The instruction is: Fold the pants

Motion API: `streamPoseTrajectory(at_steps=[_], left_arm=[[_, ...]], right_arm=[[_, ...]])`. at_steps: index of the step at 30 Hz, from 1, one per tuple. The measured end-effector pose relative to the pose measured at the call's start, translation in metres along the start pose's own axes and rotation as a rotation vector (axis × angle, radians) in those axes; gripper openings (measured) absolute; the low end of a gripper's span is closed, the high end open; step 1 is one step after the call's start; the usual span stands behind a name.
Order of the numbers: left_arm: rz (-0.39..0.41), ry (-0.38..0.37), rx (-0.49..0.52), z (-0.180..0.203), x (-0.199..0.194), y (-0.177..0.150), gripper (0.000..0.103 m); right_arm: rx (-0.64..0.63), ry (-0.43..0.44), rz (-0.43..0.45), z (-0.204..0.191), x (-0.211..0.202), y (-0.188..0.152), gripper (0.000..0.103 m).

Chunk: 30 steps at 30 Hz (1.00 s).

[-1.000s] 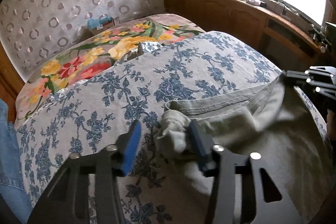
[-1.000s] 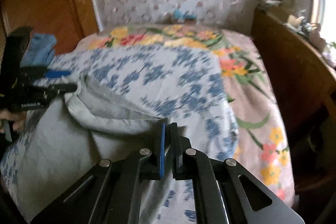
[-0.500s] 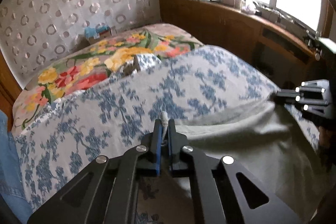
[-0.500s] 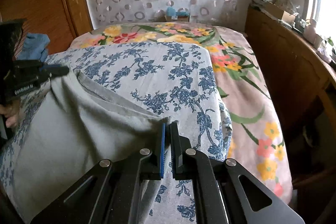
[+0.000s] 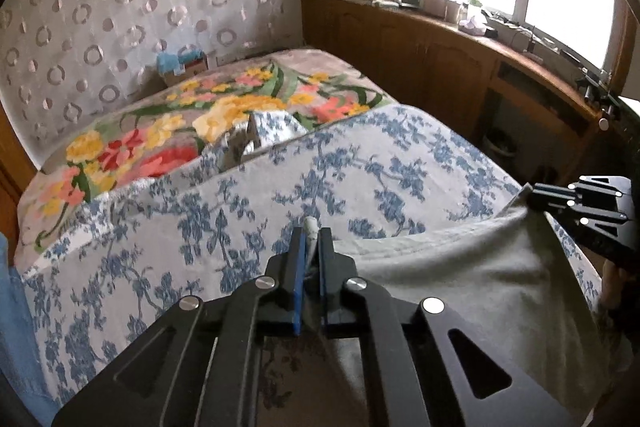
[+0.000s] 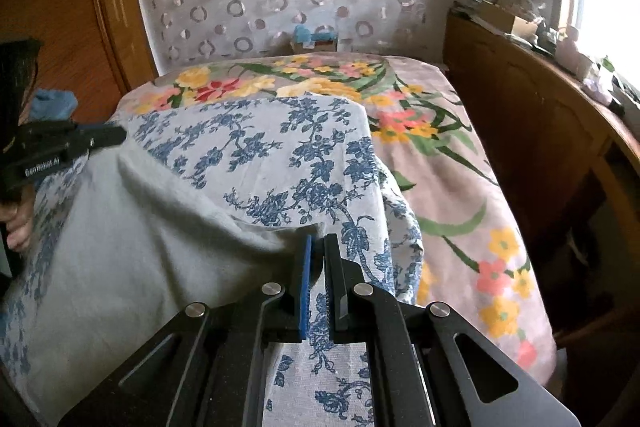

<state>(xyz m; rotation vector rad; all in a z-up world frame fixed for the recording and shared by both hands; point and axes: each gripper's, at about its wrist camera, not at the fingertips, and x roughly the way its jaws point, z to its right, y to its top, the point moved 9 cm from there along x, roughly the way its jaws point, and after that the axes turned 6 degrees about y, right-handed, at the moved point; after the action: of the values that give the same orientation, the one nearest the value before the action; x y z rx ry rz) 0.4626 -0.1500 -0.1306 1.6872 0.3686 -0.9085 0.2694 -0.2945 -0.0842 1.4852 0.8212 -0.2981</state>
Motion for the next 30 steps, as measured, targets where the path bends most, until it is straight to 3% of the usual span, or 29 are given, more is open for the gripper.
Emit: streamPoseTrajectory(at_steps=[2, 4, 7, 10, 15, 30], left_arm=[[-0.007, 0.008, 0.001, -0.001, 0.001, -0.003, 0.020], [-0.005, 0.014, -0.003, -0.002, -0.002, -0.006, 0.040], [0.003, -0.014, -0.015, -0.002, -0.010, -0.009, 0.062], [0.021, -0.026, -0.012, 0.002, -0.021, -0.012, 0.073], [0.033, -0.059, -0.018, 0.012, -0.043, -0.022, 0.078], [0.066, 0.000, 0.021, 0.042, -0.110, -0.067, 0.078]], right_arm=[[-0.006, -0.010, -0.004, -0.002, 0.001, 0.001, 0.012], [-0.017, -0.037, 0.003, -0.002, 0.001, 0.003, 0.018], [-0.004, -0.011, -0.004, -0.005, 0.000, 0.003, 0.027], [-0.008, 0.004, 0.003, -0.008, -0.008, 0.003, 0.027], [-0.010, 0.021, 0.028, -0.016, -0.033, -0.004, 0.027], [0.022, 0.032, 0.085, -0.027, -0.099, -0.059, 0.027]])
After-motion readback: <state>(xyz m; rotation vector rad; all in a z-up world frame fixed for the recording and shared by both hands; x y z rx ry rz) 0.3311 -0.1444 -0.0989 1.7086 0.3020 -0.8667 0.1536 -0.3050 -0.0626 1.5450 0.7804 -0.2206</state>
